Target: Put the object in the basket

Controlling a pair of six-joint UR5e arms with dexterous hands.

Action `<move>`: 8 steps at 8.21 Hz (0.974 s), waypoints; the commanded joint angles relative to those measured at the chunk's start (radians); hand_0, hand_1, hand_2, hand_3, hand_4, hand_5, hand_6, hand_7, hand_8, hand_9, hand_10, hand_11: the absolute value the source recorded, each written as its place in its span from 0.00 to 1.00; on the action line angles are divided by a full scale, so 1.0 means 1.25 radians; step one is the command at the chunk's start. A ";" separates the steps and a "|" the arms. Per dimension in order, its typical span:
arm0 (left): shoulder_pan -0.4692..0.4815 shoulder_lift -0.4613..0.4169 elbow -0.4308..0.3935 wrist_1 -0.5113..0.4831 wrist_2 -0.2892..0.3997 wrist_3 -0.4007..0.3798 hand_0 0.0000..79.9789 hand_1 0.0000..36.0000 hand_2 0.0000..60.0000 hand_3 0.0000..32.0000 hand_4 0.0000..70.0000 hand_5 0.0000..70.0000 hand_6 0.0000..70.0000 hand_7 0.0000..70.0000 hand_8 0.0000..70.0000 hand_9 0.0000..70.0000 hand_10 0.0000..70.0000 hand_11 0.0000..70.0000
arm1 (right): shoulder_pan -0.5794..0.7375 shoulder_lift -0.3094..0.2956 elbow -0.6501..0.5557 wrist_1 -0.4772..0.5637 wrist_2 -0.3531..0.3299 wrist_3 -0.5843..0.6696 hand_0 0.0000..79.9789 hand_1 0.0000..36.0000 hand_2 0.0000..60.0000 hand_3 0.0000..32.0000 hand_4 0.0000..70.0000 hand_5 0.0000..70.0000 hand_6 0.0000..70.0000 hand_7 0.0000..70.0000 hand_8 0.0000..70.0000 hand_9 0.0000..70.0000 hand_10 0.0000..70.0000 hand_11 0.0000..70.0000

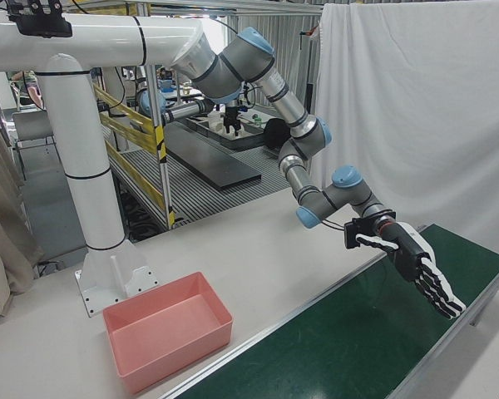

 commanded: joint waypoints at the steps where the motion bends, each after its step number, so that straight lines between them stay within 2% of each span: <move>1: 0.000 0.000 0.000 0.000 0.000 0.000 0.56 0.00 0.00 0.04 0.00 0.18 0.00 0.00 0.03 0.02 0.00 0.00 | 0.000 0.000 0.000 0.000 0.000 0.000 0.00 0.00 0.00 0.00 0.00 0.00 0.00 0.00 0.00 0.00 0.00 0.00; 5: -0.002 0.000 0.000 0.000 0.000 -0.003 0.56 0.00 0.00 0.05 0.00 0.18 0.00 0.00 0.02 0.02 0.00 0.00 | 0.000 0.000 0.001 0.000 0.000 0.000 0.00 0.00 0.00 0.00 0.00 0.00 0.00 0.00 0.00 0.00 0.00 0.00; 6: -0.003 0.000 0.000 0.000 0.000 -0.003 0.57 0.00 0.00 0.01 0.05 0.18 0.00 0.00 0.05 0.03 0.01 0.02 | 0.000 0.000 0.000 0.000 0.000 0.000 0.00 0.00 0.00 0.00 0.00 0.00 0.00 0.00 0.00 0.00 0.00 0.00; 8: -0.003 0.000 0.000 0.000 0.000 -0.003 0.57 0.00 0.00 0.01 0.04 0.18 0.00 0.00 0.05 0.04 0.00 0.01 | 0.000 0.000 0.000 0.000 0.000 0.000 0.00 0.00 0.00 0.00 0.00 0.00 0.00 0.00 0.00 0.00 0.00 0.00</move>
